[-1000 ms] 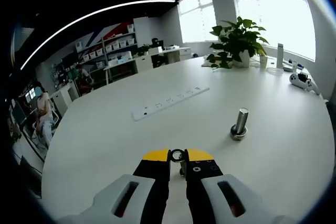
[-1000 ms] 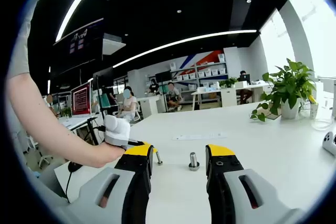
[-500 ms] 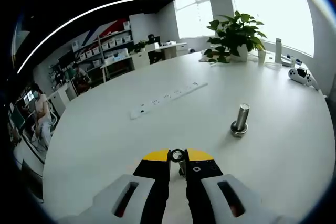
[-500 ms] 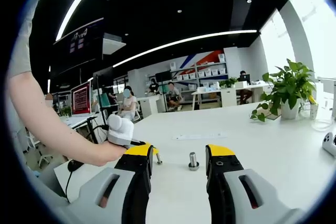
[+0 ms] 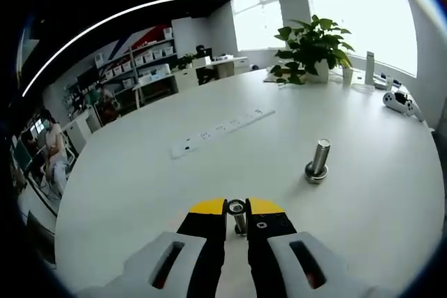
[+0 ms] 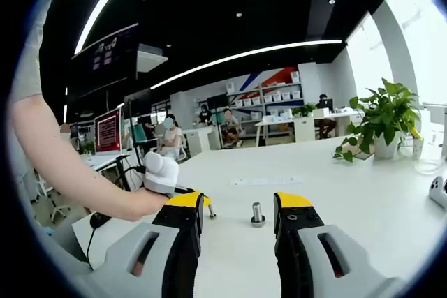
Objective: Place the washer onto the threaded stud by aligning its center hole with the stud, sliding it down to the base, and recovering from edge contact or off-axis alignment until the washer reaches the visible bottom stop.
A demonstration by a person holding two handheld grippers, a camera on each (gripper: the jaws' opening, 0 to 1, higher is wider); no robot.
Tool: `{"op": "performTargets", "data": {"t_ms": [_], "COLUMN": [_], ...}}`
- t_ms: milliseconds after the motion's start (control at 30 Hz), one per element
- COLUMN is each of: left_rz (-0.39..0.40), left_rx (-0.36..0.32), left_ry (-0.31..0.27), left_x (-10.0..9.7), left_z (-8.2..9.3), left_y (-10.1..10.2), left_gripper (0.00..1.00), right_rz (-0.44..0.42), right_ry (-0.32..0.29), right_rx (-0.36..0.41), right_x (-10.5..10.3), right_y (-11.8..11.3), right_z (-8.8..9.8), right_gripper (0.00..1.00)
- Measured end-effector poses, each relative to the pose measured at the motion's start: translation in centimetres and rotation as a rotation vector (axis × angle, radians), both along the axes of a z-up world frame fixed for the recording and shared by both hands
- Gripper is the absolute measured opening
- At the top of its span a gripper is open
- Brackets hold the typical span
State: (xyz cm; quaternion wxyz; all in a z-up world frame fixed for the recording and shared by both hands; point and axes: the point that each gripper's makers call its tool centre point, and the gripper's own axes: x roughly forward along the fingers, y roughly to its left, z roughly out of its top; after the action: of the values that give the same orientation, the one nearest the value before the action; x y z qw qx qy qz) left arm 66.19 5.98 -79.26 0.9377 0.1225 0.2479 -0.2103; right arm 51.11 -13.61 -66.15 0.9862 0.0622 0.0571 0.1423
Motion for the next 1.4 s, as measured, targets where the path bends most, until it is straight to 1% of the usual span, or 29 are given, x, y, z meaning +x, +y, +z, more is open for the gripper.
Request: {"op": "performTargets", "data": {"t_ms": [200, 367, 433, 500, 533, 567, 600, 667, 700, 800, 867, 967, 1400], "left_rz": [-0.002, -0.001, 0.001, 0.0, 0.003, 0.0, 0.002, 0.008, 0.01, 0.007, 0.007, 0.019, 0.026], "left_rx": [0.006, 0.016, 0.003, 0.018, -0.003, -0.006, 0.003, -0.027, -0.016, -0.033, -0.024, -0.031, -0.053], "left_ry": [0.009, -0.001, 0.008, 0.0, 0.012, 0.013, 0.001, 0.007, 0.003, 0.004, 0.0, -0.001, -0.01], "left_x": [-0.05, -0.04, -0.12, -0.13, -0.19, -0.18, -0.05, -0.15, -0.14, -0.29, -0.38, -0.34, -0.41], "left_z": [-0.3, -0.12, -0.18, -0.2, -0.31, -0.31, -0.21, -0.18, -0.17, -0.07, -0.03, 0.03, 0.43], "left_y": [0.01, 0.12, 0.05, 0.18, 0.05, 0.02, 0.14, -0.11, -0.01, -0.16, -0.06, 0.17, 0.07], "left_gripper": [0.08, 0.08, 0.08, 0.08, 0.08, 0.08, 0.09, 0.11, 0.13, 0.13, 0.13, 0.13, 0.15], "right_rz": [-0.002, -0.001, 0.0, 0.0, 0.0, -0.001, -0.001, -0.001, -0.001, 0.0, 0.0, 0.001, 0.005], "right_ry": [0.001, 0.002, 0.003, 0.004, 0.004, 0.003, 0.002, 0.004, 0.003, 0.003, 0.003, 0.003, 0.004], "right_rx": [0.001, 0.002, 0.003, 0.004, 0.003, 0.003, 0.004, 0.004, 0.004, 0.005, 0.006, 0.005, 0.004], "right_x": [0.02, 0.0, -0.02, -0.04, -0.05, -0.06, -0.06, -0.08, -0.08, -0.07, -0.09, -0.09, -0.1], "right_y": [-0.1, -0.02, 0.02, 0.04, 0.05, 0.04, 0.05, 0.09, 0.08, 0.1, 0.12, 0.16, 0.22], "right_z": [-0.05, -0.04, -0.02, -0.04, -0.02, 0.01, 0.04, -0.01, 0.03, 0.03, 0.03, 0.02, -0.02], "right_gripper": [0.42, 0.42, 0.42, 0.42, 0.42, 0.42, 0.42, 0.42, 0.42, 0.43, 0.43, 0.43, 0.43]}}
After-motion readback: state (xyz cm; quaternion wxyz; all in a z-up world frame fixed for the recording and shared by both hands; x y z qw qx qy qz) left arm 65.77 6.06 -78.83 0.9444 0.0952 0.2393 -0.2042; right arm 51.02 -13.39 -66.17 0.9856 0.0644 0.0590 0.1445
